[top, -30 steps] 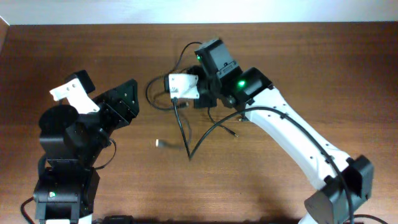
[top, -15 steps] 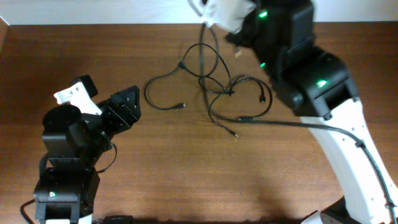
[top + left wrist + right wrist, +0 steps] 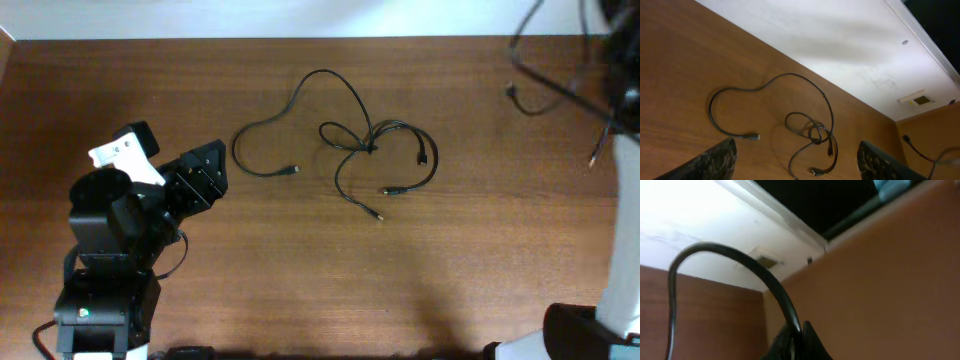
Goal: Untangle cables
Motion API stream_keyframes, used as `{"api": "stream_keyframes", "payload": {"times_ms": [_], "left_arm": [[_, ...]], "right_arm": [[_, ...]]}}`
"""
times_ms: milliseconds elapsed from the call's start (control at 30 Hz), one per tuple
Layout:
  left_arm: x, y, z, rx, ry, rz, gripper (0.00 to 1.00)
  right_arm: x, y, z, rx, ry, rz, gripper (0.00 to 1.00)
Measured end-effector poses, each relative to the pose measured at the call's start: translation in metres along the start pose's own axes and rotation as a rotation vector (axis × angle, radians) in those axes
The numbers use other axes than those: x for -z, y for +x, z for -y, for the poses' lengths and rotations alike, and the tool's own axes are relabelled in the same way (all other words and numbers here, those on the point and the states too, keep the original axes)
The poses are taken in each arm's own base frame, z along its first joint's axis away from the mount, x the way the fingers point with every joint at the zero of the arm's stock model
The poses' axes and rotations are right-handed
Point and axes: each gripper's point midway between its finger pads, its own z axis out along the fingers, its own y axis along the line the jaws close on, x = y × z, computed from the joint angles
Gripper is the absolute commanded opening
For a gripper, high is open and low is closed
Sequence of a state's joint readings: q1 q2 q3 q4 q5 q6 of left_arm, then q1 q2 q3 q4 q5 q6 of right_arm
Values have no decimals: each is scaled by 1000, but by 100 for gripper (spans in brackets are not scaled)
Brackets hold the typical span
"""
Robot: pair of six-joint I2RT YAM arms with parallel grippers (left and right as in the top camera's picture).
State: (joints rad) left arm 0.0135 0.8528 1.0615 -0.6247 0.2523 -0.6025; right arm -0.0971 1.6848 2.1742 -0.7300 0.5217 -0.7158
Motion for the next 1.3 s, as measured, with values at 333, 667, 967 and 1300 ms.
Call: {"api": "stream_keyframes", "payload": {"times_ms": [333,667,967,1300], "left_arm": [[0,9,-6,7,-27,-34,77],[0,7,-8,6,-38,-23,77],[0,6,-8,5,-36,-19,78],[0,5,-8,5,-39,-17,88]], "right_arm": [[-41,132,108,-280,-79,-38,5],[-71,223,130,-373,-65,-196,98],[-44,120,43,-455,-620,225,99],[45,33,-132,-299,-1202,271,93]]}}
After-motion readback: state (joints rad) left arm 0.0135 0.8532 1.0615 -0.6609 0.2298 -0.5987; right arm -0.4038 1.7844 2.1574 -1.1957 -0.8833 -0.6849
